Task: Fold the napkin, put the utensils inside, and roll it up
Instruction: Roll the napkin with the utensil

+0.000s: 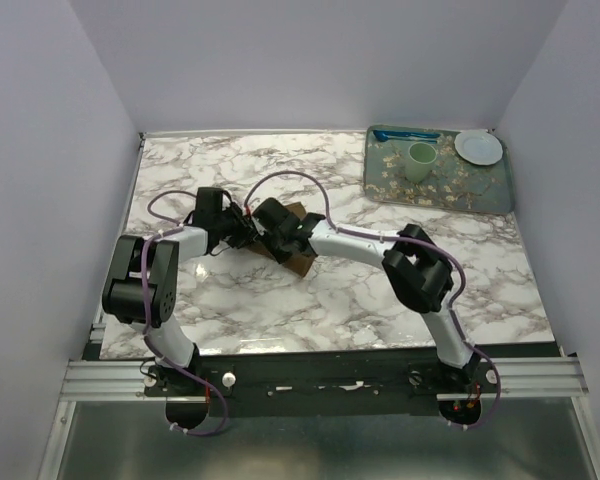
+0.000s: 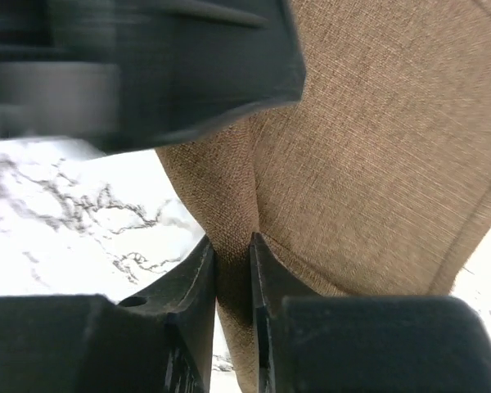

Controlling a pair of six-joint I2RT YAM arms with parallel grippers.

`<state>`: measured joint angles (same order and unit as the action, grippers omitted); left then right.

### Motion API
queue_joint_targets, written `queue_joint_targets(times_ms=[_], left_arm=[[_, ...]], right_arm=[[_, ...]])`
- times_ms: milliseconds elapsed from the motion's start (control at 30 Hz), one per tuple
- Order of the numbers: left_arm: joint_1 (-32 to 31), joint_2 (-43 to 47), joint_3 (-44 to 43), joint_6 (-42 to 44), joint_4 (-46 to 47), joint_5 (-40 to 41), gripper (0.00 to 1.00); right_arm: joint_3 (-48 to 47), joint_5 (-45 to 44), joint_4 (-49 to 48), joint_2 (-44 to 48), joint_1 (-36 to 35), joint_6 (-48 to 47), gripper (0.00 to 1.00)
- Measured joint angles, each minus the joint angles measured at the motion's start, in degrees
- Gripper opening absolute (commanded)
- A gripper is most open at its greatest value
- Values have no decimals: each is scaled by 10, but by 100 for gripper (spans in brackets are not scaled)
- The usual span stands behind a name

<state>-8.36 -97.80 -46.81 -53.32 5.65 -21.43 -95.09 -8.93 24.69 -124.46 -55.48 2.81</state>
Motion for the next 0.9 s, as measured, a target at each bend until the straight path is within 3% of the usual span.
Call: queue_joint_targets(times_ms=[267,500,667,900], left_arm=[[3,80,-63,64,-106,47,50],[0,104,-49,55,-93,40,53],[-23,67,-22,32,-66,24,60],[-35,23,-12,-2,-15,17,57]], right_arm=[[8,268,-13,-2,113,70,25],[2,448,-32,-41,169,133,25],[-2,512,-36,-60,177,156,25],[-2,534,-36,-66,177,166,29]])
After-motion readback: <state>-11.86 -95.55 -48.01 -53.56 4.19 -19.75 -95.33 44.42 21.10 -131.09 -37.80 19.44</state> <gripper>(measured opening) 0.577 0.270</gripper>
